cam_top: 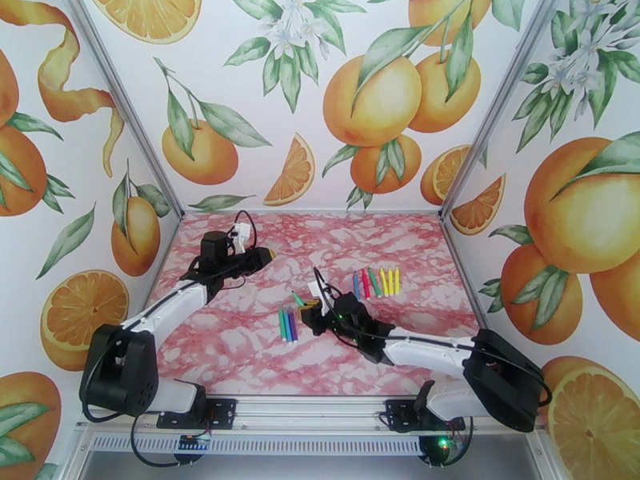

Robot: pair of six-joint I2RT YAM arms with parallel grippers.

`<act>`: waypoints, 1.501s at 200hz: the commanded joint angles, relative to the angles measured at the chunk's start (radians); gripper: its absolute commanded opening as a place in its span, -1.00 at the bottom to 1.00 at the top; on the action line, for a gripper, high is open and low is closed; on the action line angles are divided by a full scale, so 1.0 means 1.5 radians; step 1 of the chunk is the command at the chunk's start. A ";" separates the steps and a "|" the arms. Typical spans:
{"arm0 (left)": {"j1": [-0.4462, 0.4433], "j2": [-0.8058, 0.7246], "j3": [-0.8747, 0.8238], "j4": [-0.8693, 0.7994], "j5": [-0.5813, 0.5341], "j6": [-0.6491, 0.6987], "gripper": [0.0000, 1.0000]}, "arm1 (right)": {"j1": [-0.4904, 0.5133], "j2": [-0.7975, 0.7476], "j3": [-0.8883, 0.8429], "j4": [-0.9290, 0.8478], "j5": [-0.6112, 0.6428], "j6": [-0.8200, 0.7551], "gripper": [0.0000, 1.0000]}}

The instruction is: Open the pen caps

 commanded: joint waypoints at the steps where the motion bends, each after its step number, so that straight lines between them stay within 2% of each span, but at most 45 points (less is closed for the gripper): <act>1: -0.001 -0.010 0.036 -0.076 -0.041 0.067 -1.00 | 0.002 -0.024 -0.004 -0.012 0.046 -0.009 -0.92; 49: -0.004 -0.035 0.069 -0.257 -0.121 0.196 -1.00 | -0.028 -0.019 0.020 -0.072 0.116 0.007 -0.90; 112: -0.019 -0.014 0.078 -0.385 -0.225 0.289 -1.00 | -0.083 0.054 0.100 -0.186 0.212 0.042 -0.91; 155: -0.046 0.035 0.089 -0.420 -0.297 0.316 -1.00 | -0.099 0.112 0.158 -0.254 0.271 0.050 -0.91; 185: -0.062 0.080 0.097 -0.420 -0.325 0.329 -1.00 | -0.120 0.141 0.171 -0.262 0.275 0.064 -0.91; 227: -0.074 0.138 0.109 -0.406 -0.309 0.344 -1.00 | -0.152 0.175 0.176 -0.263 0.289 0.087 -0.92; 300: -0.094 0.219 0.144 -0.428 -0.370 0.352 -1.00 | -0.187 0.226 0.182 -0.252 0.294 0.107 -0.92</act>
